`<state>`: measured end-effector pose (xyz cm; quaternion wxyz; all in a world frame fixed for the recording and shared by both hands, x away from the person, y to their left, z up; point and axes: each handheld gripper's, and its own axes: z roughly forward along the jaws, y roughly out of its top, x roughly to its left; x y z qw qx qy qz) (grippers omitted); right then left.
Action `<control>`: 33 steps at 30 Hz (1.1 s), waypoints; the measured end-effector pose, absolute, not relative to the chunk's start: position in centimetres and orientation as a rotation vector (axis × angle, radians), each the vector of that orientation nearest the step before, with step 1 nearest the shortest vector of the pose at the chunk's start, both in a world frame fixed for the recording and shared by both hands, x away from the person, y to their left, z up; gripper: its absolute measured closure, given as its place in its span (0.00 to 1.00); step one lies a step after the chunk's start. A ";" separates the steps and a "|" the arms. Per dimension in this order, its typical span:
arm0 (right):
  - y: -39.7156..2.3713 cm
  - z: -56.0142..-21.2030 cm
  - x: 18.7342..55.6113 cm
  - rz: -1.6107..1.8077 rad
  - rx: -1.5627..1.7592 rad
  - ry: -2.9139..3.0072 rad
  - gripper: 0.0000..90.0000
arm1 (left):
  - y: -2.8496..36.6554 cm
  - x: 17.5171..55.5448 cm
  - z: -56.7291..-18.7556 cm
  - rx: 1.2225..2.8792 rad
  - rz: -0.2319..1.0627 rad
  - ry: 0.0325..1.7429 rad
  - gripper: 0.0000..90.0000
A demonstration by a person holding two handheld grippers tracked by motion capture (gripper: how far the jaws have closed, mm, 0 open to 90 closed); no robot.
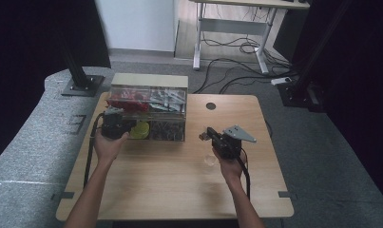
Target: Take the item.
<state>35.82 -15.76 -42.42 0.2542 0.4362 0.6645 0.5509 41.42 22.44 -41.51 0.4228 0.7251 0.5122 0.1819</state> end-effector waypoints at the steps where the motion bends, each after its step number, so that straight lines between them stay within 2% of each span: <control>1: -15.9 -42.5 35.8 1.496 1.188 1.804 0.99 | 22.4 41.4 -41.5 1.815 0.456 1.283 1.00; 33: -18.5 -44.4 35.0 1.457 1.238 1.792 0.99 | 22.1 41.3 -41.6 1.825 0.466 1.282 1.00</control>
